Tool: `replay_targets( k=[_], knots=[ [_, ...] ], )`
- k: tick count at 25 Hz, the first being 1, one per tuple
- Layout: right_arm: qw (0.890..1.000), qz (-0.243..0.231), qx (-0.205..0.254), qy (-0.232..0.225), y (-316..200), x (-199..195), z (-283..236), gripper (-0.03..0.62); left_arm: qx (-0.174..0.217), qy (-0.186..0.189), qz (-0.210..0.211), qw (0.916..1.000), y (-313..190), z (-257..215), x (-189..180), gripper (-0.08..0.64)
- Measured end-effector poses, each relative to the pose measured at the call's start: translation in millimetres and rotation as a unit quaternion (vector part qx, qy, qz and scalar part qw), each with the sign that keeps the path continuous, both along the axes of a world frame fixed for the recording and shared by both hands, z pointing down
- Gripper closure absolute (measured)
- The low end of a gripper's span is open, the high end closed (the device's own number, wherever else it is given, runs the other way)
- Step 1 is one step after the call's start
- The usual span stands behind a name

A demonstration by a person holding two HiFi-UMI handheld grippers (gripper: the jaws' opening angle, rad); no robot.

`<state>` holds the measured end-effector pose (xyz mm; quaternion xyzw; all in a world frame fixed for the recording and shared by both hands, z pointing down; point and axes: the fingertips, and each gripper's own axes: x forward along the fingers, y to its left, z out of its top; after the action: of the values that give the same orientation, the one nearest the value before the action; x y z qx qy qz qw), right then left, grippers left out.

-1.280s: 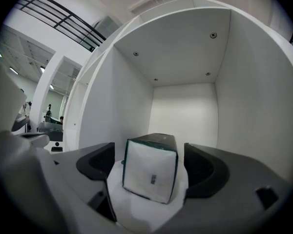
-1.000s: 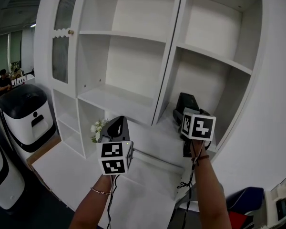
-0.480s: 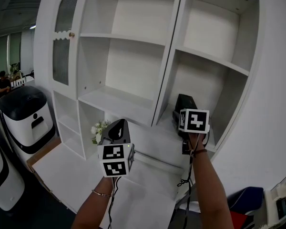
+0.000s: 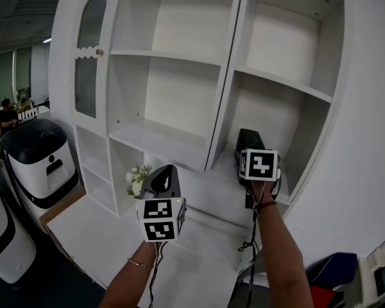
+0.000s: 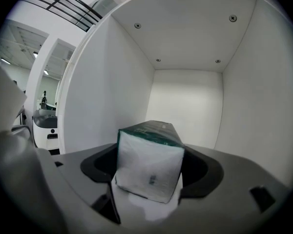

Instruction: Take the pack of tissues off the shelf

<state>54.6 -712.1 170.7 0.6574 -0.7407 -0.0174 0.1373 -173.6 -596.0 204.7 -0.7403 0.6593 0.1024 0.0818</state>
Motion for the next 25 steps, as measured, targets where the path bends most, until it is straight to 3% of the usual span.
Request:
replay_targets(
  k=[12, 25],
  knots=[
    [0.999, -0.025, 0.021, -0.01, 24, -1, -2, 0.245, 0.005, -0.002, -0.016, 0.9999, 22, -6, 1, 0.545],
    [0.996, -0.059, 0.061, -0.026, 91, -1, -23, 0.247, 0.007, -0.006, -0.03, 0.9995, 77, -19, 15, 0.545]
  ],
)
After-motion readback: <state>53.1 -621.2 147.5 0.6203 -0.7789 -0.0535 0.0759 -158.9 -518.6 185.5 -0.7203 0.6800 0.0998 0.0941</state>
